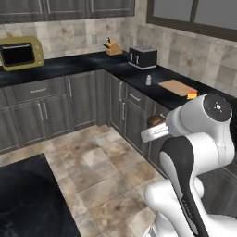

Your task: Retrieve the reheated potato from the microwave, then place the potato, cheese, and condiment on the cutting board.

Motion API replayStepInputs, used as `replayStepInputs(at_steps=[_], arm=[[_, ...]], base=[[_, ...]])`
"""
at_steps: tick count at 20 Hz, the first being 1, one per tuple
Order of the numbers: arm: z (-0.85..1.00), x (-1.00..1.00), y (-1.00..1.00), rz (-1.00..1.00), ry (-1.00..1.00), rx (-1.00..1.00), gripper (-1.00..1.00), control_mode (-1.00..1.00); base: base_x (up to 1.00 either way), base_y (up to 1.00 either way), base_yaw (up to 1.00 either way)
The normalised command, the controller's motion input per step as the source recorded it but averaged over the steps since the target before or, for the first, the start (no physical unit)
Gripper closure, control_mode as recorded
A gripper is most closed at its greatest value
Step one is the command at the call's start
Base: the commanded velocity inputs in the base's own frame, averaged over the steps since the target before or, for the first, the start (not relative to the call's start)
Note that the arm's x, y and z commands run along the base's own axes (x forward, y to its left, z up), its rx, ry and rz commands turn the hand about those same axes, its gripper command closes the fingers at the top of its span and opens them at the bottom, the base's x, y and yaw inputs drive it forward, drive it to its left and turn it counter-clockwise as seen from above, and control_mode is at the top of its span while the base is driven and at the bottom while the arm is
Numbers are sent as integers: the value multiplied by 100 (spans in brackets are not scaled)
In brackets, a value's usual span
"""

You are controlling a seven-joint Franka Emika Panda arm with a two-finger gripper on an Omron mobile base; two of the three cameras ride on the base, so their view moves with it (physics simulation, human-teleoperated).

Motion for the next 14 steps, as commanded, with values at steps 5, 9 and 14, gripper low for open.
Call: replayStepInputs(at_steps=[5,9,14], arm=[[0,0,0,0,0,0,100,100],[0,0,0,0,0,0,100,100],[0,0,0,0,0,0,100,100]], base=[[77,9,-7],[71,-3,-7],[61,-18,-15]])
